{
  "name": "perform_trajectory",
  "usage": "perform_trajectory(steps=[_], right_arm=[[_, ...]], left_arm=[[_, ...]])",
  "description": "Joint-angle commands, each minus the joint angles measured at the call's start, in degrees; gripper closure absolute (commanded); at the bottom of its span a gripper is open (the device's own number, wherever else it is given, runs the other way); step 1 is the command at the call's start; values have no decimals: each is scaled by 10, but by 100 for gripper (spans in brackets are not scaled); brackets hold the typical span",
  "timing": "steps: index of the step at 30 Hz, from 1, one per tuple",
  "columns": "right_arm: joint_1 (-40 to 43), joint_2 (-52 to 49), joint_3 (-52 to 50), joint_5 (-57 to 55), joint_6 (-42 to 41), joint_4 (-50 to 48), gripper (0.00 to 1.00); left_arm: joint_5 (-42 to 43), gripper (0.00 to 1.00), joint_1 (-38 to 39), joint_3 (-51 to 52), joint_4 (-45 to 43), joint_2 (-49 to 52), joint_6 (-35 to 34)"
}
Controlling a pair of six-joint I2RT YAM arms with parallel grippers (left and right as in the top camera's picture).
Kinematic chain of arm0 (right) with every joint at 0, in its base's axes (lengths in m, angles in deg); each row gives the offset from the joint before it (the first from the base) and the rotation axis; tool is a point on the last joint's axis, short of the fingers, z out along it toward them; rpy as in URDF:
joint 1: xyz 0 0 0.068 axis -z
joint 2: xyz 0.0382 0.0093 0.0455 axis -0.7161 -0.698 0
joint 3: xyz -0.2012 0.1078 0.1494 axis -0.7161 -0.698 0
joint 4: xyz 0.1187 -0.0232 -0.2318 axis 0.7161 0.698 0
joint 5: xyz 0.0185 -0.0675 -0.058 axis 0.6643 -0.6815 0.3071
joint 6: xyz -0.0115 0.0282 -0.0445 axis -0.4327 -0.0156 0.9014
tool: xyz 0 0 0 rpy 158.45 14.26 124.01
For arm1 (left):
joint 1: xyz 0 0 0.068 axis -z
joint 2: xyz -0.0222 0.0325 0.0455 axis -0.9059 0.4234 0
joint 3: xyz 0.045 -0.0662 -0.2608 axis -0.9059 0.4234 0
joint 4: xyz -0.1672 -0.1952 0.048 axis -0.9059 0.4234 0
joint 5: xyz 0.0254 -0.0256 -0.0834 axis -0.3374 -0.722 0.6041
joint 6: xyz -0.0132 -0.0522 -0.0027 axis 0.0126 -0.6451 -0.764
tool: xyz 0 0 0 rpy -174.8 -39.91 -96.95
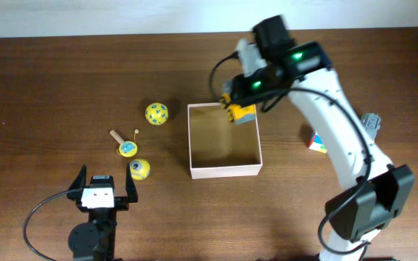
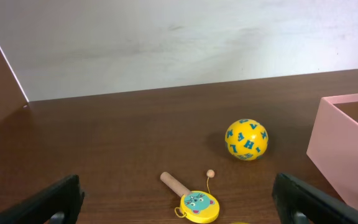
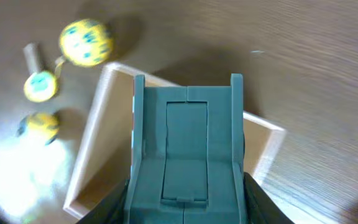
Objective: Pack container
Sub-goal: 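Carry the dump truck with the right gripper over the box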
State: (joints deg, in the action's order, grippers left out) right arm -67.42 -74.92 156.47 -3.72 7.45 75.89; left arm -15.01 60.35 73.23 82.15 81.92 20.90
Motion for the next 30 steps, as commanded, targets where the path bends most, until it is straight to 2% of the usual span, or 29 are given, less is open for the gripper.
perform_trajectory(steps=[1, 6, 12, 18, 30], right_arm=[[-50, 26, 16, 6, 13, 0, 66], [-109, 25, 11, -94, -42, 0, 67], [-154, 22, -6, -188, -97, -1, 63], [-158, -1, -27, -217, -143, -19, 62], [-158, -9, -116, -218, -200, -140, 62]], left_arm=[[6, 1, 2, 4, 0, -2, 9], [6, 1, 2, 4, 0, -2, 9], [6, 1, 2, 4, 0, -2, 9], [6, 1, 2, 4, 0, -2, 9], [6, 1, 2, 4, 0, -2, 9]])
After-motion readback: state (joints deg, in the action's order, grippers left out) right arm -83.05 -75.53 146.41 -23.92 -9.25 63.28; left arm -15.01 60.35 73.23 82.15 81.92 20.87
